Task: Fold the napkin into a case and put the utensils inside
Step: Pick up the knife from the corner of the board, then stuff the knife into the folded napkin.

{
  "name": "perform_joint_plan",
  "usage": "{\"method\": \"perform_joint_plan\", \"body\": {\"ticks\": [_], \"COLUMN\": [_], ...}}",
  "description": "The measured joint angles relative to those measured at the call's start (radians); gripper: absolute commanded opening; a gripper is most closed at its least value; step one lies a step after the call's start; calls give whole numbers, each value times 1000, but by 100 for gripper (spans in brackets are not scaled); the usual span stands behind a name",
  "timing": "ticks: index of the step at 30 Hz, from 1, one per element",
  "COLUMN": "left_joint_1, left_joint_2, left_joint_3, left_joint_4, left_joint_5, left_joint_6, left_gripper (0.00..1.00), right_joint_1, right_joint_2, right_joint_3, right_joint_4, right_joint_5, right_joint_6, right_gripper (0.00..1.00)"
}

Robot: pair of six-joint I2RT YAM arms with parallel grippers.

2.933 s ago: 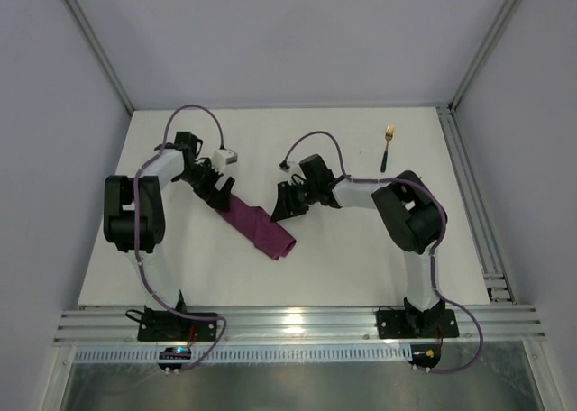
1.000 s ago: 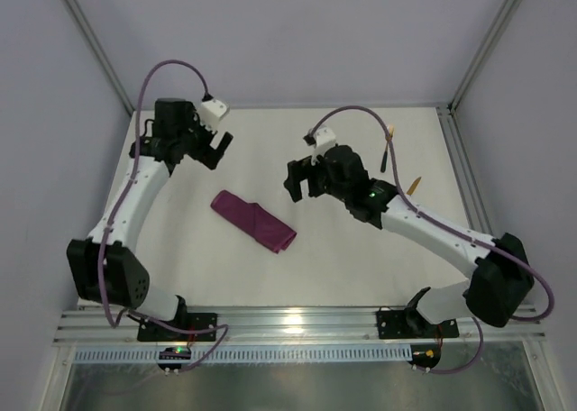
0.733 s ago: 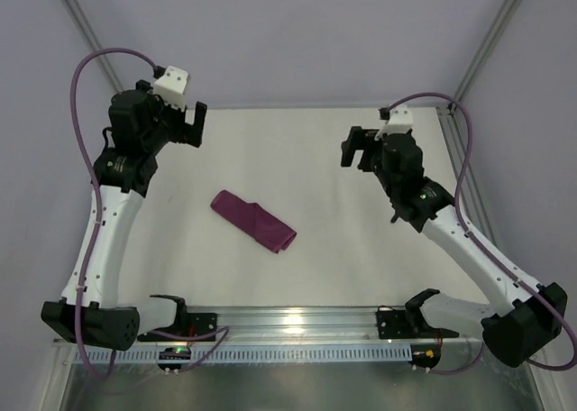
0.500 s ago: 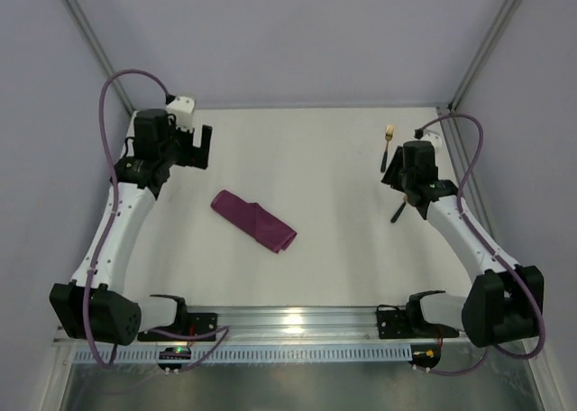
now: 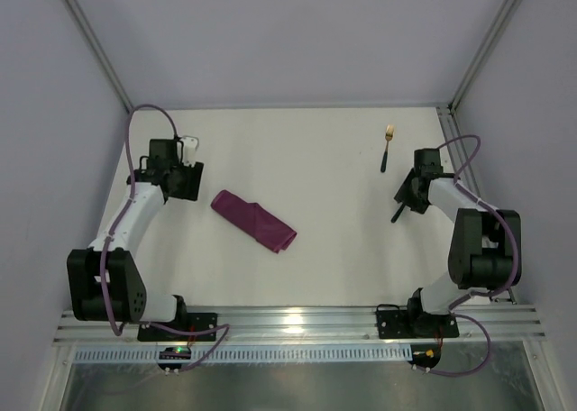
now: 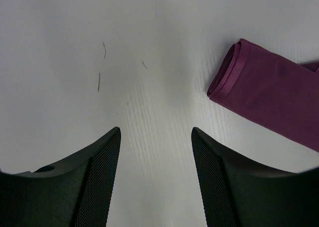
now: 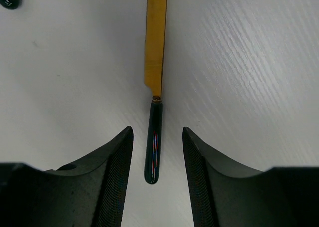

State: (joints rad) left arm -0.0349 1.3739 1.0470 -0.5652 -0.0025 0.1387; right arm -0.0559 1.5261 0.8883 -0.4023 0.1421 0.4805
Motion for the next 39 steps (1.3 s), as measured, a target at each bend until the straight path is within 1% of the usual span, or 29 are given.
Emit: {"method": "perform_joint_plan", "body": {"ticks": [4, 7, 10, 11, 14, 17, 22, 24, 26, 28, 32, 35, 39], "left_joint_1": [0, 0, 0, 0, 2, 3, 5, 5, 5, 5, 5, 6, 17], "left_joint_2": [18, 18, 18, 18, 19, 25, 82, 126, 170, 202, 219, 229, 261], "left_joint_3": [-43, -68, -77, -78, -81, -84, -84, -83, -76, -63, -48, -45, -34], "left_joint_4": [20, 36, 50, 55, 64, 70, 87, 90, 87, 87, 98, 110, 124], "left_joint_5": [-8, -16, -24, -25, -28, -27, -4, 31, 79, 137, 206, 225, 272], "left_joint_6": [8, 16, 22, 23, 26, 27, 34, 42, 53, 56, 61, 62, 61], "left_gripper": [61, 61, 61, 61, 61, 59, 45, 42, 42, 43, 47, 47, 47], "right_joint_1": [-7, -7, -7, -7, -9, -9, -9, -3, 23, 103, 377, 582, 794], "right_joint_2": [123, 164, 191, 193, 194, 194, 185, 165, 120, 60, -17, -34, -24], "right_joint_3": [45, 91, 114, 115, 113, 112, 109, 98, 90, 96, 176, 229, 227], "right_joint_4": [-1, -2, 1, 2, 5, 9, 5, -3, -26, -36, -19, 90, 309], "right_joint_5": [-16, -33, -42, -43, -51, -55, -64, -79, -80, -64, -58, -106, -198], "right_joint_6": [-12, -23, -32, -34, -40, -51, -91, -111, -140, -180, -269, -335, -430], "right_gripper": [42, 36, 26, 19, 4, 4, 4, 4, 4, 4, 4, 4, 4]}}
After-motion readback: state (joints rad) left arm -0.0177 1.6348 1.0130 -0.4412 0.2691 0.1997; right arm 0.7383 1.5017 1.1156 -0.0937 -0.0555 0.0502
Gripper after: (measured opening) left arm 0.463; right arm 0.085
